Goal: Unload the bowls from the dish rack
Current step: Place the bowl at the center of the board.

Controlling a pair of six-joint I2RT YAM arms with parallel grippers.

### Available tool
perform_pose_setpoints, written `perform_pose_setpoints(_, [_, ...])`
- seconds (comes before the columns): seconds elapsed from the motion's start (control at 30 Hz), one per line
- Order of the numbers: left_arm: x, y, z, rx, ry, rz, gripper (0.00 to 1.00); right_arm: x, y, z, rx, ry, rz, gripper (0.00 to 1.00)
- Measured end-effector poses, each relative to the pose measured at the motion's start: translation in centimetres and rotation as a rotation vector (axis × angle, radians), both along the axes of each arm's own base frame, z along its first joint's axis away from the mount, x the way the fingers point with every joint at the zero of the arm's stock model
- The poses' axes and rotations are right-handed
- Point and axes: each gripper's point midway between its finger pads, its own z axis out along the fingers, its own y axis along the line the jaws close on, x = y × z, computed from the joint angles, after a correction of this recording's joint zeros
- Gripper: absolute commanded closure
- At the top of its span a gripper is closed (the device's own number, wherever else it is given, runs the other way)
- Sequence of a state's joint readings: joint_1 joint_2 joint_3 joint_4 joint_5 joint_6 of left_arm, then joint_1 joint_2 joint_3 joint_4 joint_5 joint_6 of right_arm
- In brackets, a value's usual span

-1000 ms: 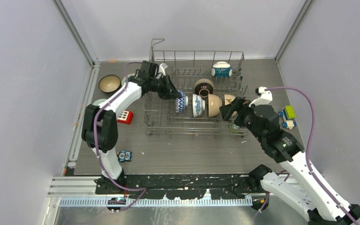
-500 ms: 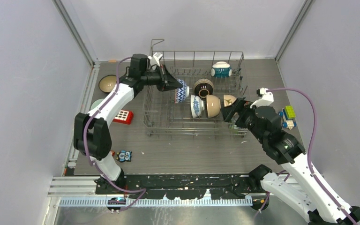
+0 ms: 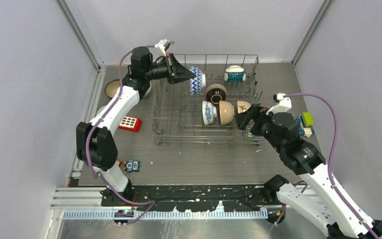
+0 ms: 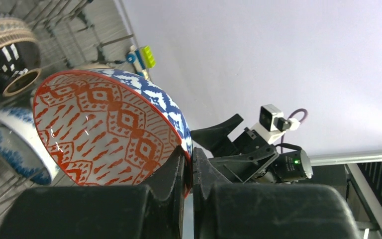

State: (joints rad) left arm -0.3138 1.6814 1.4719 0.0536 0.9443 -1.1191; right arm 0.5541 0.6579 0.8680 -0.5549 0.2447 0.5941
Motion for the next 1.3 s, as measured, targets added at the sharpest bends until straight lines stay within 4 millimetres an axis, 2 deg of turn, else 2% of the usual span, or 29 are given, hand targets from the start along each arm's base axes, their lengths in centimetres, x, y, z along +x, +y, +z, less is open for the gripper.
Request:
perform_pose_setpoints(0.2, [-0.2,-0.1,4.2,-0.050,-0.103,-0.012,1.00,0.1,0.0,1.2,-0.006,-0.026,0.006,0.05])
perform_pose_setpoints(0.4, [-2.8,-0.3,5.1,0.022,-0.160,-0.015,1.00,0.1,-0.2,3.0,-0.037,-0.055,0.019,0.05])
perform_pose_setpoints(0.5, [-5.4,-1.6,6.0,0.128,-0.270,-0.029,1.00,0.1,-0.4,5.1,-0.060,-0.071,0.024,0.05])
perform_pose_setpoints(0.63, [-11.6,-3.2,7.7,0.257,-0.477,-0.085,1.00,0.3,-0.4,9.4,-0.051,-0.117,0.025,0.05])
perform_pose_setpoints(0.7, [-15.2,-2.9,8.2,0.306,-0.573,-0.120,1.00,0.1,-0.4,11.7,-0.033,-0.147,0.027,0.05])
perform_pose_setpoints(0.8, [-18.5,-1.1,8.5,0.377,-0.695,-0.123,1.00,-0.4,0.0,13.1,-0.025,-0.141,0.064,0.05])
perform_pose_setpoints(0.9, [-21.1,0.7,7.3,0.486,-0.817,-0.120,1.00,-1.3,1.6,15.8,0.013,-0.149,0.164,0.05])
perform_pose_setpoints(1.0, [-24.7,1.1,3.9,0.598,-0.934,-0.232,1.00,-2.4,3.7,17.2,0.065,-0.145,0.284,0.06])
perform_pose_setpoints(1.2, [-28.4,1.4,-4.1,0.860,-1.089,-0.467,1.00,-3.8,6.6,14.8,0.089,-0.012,0.442,0.10])
perform_pose_setpoints(1.3, [-29.5,1.8,-6.0,0.947,-1.187,-0.540,1.00,-4.4,7.9,13.0,0.065,0.080,0.501,0.11])
